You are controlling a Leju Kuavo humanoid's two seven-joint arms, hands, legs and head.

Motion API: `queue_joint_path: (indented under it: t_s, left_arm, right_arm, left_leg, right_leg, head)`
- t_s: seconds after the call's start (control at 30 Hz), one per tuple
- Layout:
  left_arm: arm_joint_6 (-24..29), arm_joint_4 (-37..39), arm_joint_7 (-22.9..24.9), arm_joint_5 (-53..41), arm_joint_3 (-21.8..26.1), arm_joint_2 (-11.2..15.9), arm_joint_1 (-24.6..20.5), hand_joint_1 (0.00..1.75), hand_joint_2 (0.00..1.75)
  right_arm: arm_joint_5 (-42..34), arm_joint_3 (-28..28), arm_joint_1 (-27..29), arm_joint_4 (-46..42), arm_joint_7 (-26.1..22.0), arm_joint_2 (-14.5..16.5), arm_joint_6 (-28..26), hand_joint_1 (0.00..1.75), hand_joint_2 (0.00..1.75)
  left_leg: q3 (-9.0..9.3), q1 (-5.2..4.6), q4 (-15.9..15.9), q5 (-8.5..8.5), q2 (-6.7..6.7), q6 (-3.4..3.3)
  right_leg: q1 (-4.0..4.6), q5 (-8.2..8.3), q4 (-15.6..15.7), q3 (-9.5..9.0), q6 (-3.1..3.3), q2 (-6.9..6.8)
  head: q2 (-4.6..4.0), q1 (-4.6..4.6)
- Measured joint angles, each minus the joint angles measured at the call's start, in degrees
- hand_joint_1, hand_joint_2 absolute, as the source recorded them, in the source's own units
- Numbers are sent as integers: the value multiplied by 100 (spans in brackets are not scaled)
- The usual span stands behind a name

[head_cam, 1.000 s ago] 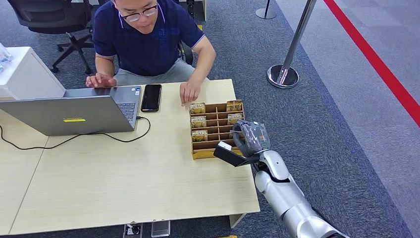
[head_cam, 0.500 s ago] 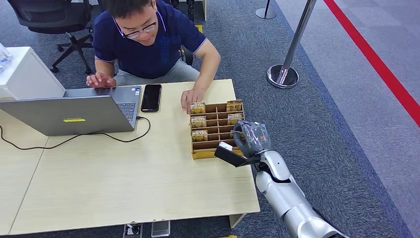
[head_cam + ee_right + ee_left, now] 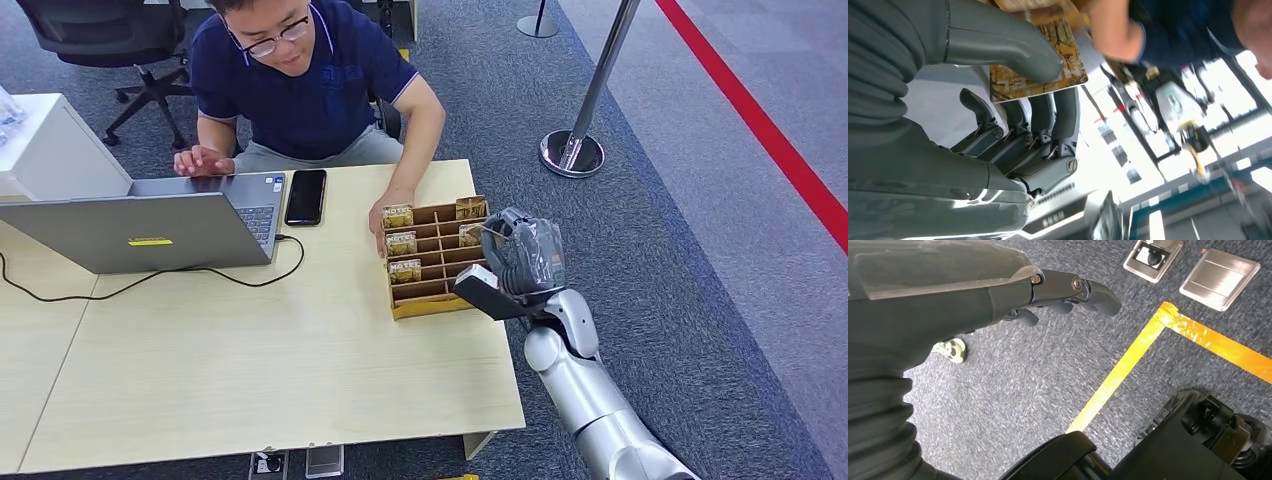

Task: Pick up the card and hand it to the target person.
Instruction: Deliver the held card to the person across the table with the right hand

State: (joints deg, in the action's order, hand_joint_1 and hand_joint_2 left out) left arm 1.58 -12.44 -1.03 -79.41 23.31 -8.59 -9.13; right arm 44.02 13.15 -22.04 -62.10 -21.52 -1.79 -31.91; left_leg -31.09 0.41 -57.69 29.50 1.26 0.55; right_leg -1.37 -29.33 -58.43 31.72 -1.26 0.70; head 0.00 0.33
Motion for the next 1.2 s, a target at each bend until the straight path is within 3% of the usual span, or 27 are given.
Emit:
queue_joint_path:
  t_s: [0.17,0.37,0.8,0.93,0.97,1.07,1.1,1.2]
  left_arm:
    - [-9,0,9,-19,-58,-5,-30,0,175]
    - [-19,0,57,-36,-100,-7,-52,0,175]
    - [-103,0,67,-100,-125,-18,-130,0,175]
    - [-161,0,38,-121,-134,-19,-130,0,175]
    - [-198,0,16,-147,-150,-19,-130,0,131]
    - [-280,1,-123,-216,-227,-19,-121,0,0]
    - [-270,1,-170,-222,-247,-20,-112,0,0]
    - [-209,3,-203,-228,-280,-22,-93,0,0]
  right_arm:
    - [-313,-5,-162,-473,-270,133,-232,148,175]
    - [-389,226,-500,-452,-371,349,-226,148,175]
    - [-271,1055,-1534,1266,-359,1255,-269,148,175]
    - [-272,1149,-1699,1639,-415,1417,-379,175,175]
    - [-273,1168,-1725,1699,-425,1442,-410,161,175]
    - [-270,1202,-1775,1817,-401,1479,-498,30,175]
    - [-268,1208,-1778,1838,-379,1480,-516,0,175]
    - [-267,1214,-1779,1878,-339,1477,-543,0,175]
  left_leg:
    - [1,0,1,-1,-2,0]
    - [0,0,1,-3,-3,-1]
    - [-1,0,2,-6,-3,3]
    - [-1,0,1,-6,-3,3]
    - [-1,0,0,-6,-3,3]
    - [-1,0,0,-6,-2,3]
    - [-1,0,0,-6,-2,3]
    - [-1,0,0,-6,-2,3]
  right_leg:
    - [0,0,-1,0,0,1]
    - [0,1,-4,-1,1,2]
    - [1,1,-10,4,2,3]
    - [0,1,-9,3,2,3]
    - [0,1,-8,3,2,3]
    - [0,1,-8,4,2,2]
    - [0,1,-8,4,2,3]
    - [0,1,-7,5,2,3]
  head:
    - [0,-7]
    - [0,4]
    - [0,-6]
    - [0,3]
    - [0,3]
    - [0,1]
    - [0,0]
    - [0,3]
